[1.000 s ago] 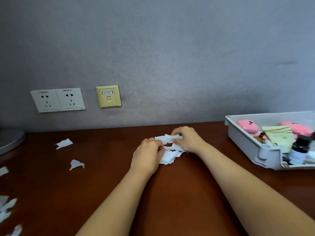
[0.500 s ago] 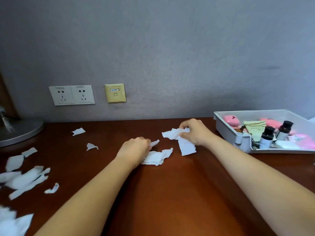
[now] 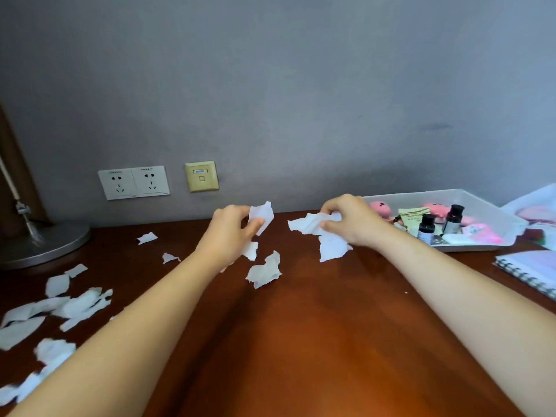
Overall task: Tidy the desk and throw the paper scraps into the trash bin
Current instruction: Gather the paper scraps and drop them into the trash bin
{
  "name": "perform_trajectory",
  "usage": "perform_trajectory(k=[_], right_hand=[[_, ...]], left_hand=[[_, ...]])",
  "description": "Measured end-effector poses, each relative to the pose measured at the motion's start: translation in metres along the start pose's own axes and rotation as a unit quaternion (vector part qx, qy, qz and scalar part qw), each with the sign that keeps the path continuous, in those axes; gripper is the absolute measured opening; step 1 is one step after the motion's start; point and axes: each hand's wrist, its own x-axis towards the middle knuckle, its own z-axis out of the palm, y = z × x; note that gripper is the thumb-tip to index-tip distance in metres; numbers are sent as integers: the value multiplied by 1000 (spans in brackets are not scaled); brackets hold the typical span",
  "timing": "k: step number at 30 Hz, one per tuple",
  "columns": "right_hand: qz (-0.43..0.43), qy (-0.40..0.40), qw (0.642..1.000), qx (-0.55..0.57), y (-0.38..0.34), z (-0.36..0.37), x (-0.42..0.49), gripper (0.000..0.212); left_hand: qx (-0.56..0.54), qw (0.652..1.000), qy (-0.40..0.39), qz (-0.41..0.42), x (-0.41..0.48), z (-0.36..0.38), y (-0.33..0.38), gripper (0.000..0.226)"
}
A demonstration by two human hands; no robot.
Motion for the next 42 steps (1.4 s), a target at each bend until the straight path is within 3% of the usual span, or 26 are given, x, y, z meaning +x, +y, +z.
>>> perform_trajectory(k=[4,8,11,14,17,23,29,36,42], right_hand=[[22,29,999,10,4,-28,-30,13],[35,47,998,38,18,-58,-68,33],[57,43,997,18,36,-78,-103,16],[74,57,996,-10,60,-97,-141,21],[99,73,992,-26,85,-117,-180,11],[164,105,980,-47,137,-153,-262,12],[245,127,961,-27,174,-167,-350,10],[352,134,926,3,220,-155,-431,31],[401,115,908,28,256,-123,-488,21]], left_hand=[[-21,998,-19,48,-18,-4,40,43],[-7,993,-62,105,-35,10,81,44],[7,984,-82,159,-49,28,113,39],[30,973,-98,208,-58,49,146,36],[29,955,-107,274,-69,74,181,43],[-22,920,-154,360,-93,124,257,35],[-99,877,-207,422,-137,171,322,48],[-180,832,-313,421,-197,237,365,47],[-209,809,-379,398,-247,296,378,49]])
